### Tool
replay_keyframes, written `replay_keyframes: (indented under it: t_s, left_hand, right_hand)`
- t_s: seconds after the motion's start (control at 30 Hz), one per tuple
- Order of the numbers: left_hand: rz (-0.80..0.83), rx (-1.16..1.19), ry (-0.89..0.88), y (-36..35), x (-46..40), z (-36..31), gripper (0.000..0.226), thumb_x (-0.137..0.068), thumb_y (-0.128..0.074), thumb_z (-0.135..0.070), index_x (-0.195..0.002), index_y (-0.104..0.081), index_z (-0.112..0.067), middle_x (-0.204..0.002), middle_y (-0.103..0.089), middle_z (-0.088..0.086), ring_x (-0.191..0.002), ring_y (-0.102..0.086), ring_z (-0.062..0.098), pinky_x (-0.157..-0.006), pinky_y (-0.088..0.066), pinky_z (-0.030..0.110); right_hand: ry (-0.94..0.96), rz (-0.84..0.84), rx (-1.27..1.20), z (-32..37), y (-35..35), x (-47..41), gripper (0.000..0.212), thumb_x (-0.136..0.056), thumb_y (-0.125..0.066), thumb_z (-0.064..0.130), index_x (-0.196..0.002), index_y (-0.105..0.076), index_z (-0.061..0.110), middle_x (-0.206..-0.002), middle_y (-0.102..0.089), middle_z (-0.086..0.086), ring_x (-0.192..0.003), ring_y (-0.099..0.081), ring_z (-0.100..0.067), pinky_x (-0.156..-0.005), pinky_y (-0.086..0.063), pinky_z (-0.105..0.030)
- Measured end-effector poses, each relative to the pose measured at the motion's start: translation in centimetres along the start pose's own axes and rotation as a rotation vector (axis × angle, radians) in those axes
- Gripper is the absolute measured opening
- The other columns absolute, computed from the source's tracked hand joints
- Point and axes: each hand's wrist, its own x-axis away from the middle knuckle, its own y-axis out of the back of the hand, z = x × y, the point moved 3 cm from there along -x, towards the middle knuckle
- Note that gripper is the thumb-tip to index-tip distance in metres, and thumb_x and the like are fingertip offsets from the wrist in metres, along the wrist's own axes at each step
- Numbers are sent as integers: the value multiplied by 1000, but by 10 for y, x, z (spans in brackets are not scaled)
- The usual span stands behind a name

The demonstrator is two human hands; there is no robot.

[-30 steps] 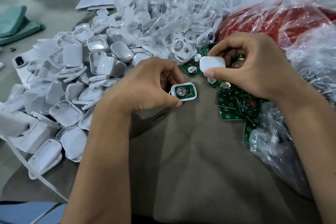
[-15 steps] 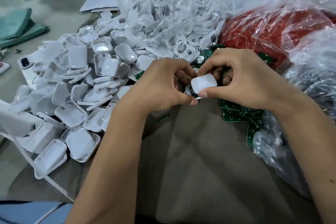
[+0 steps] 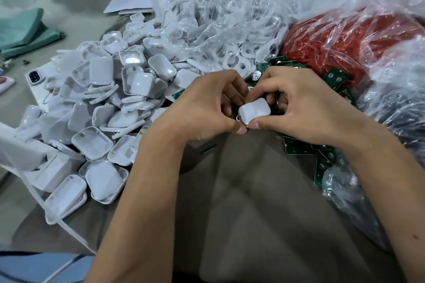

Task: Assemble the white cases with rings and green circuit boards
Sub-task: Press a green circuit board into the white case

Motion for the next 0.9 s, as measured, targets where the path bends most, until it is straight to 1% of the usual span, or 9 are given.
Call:
replay_keyframes:
  t_s: [0.17,0.33,0.4,0.47,0.57,0.67,0.73,0.8,0.9]
  left_hand:
    - [27,15,5,1,0,2,49,-62,-93,-2,-101,-67,-17,-90,-73,2,-69,-63,17,-64,-56,32]
    - [-22,0,40,3,0,5,32,-74,-76,4,-99,-70,-15,-90,-74,0,-68,-60,11,-66,-54,28]
    - [-90,-49,65,4,-1,6,21,-82,-70,-2,-96,-73,-17,-83,-72,-6,-66,-58,6,-67,-48,25]
    - [-112,-106,80,2,-2,4,8,-91,-69,-17,-91,-75,-22,-77,-69,-9,-68,-59,5,-68,-47,24]
    - [-99,-167,87,1,-3,2,13,-95,-67,-28,-85,-74,-26,-76,-68,-11,-71,-60,3,-67,-46,23]
    - [-82,-217,95,0,-2,0,14,-93,-70,-30,-80,-73,-27,-68,-63,-16,-64,-56,-3,-60,-41,18]
    - [-74,-234,100,-2,-3,-3,15,-93,-70,-32,-81,-73,-23,-69,-66,-11,-65,-58,2,-62,-46,26]
    - [-85,-266,109,-4,-2,-7,20,-92,-70,-34,-83,-74,-18,-76,-70,-1,-74,-64,15,-69,-53,38]
    - [-118,-286,117,-3,-2,-11,27,-94,-67,-34,-84,-74,-10,-78,-72,11,-75,-66,26,-73,-54,48]
  right_hand:
    - [-9,-1,26,1,-3,0,34,-68,-93,37,-96,-77,25,-91,-58,8,-83,-57,-10,-69,-47,-28]
    - [-21,12,42,0,-2,-1,32,-70,-92,41,-95,-76,31,-93,-59,13,-84,-56,-1,-66,-37,-11]
    - [-15,26,21,1,-1,0,30,-70,-93,37,-95,-76,31,-92,-60,15,-81,-56,7,-67,-37,-5]
    - [-17,37,-1,1,-1,1,32,-70,-94,34,-96,-77,29,-91,-62,17,-77,-55,13,-67,-38,-3]
    - [-36,38,-22,0,1,2,33,-69,-95,33,-97,-77,28,-91,-65,18,-78,-58,12,-66,-41,-5]
    - [-22,34,-13,1,1,1,33,-68,-95,32,-96,-77,26,-91,-66,16,-78,-59,11,-68,-44,-7]
    - [-7,35,-2,1,0,1,34,-68,-96,33,-96,-78,25,-91,-66,15,-77,-59,11,-67,-44,-8]
    - [-6,25,-5,1,1,2,35,-67,-96,34,-95,-78,25,-91,-67,14,-78,-61,8,-66,-46,-10]
    - [-22,-2,-14,-1,2,2,35,-66,-97,36,-95,-79,24,-91,-67,12,-76,-61,0,-66,-50,-21]
